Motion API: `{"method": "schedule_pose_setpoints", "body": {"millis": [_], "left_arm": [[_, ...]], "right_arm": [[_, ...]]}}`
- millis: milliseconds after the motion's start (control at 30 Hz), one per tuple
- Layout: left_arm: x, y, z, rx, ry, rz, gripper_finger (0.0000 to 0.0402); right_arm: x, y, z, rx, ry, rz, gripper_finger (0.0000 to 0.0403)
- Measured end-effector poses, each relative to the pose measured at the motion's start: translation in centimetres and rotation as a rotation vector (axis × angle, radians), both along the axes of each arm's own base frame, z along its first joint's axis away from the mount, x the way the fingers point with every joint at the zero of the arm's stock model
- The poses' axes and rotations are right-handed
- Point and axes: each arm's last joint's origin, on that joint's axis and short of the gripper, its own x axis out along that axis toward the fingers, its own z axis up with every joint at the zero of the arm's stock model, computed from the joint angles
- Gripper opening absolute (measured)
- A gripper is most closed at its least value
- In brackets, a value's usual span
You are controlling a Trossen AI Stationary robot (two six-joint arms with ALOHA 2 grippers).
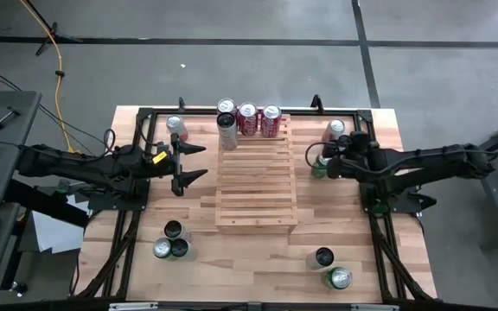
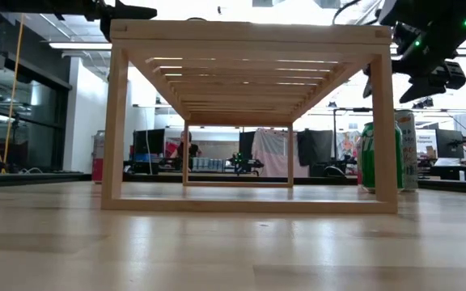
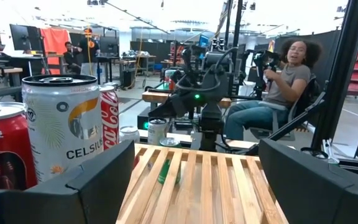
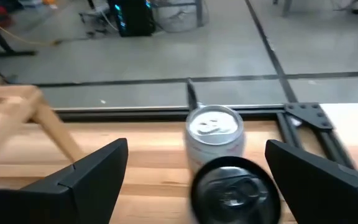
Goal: Place canned beverage on shelf
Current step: Align the top right tropical celsius soda can with the other tropical celsius soda can on the shelf
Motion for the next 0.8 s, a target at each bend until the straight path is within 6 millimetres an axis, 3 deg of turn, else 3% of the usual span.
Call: {"method": "schedule_pose_setpoints", "body": {"millis": [333,800], "left_arm": [[0.0,0.0,-0.1,-0.014,0.013,-0.002,0.0335],[0.0,0.0,-0.2,-0.006,0.024,-0.001,0.0335]], "right_arm": [[-0.7,-1.0,-0.6,0.06,0.099,-0.06,0.0366],[1.1,-1.7,-2.8,0.117,0.203,-0.115,0.0366]]}}
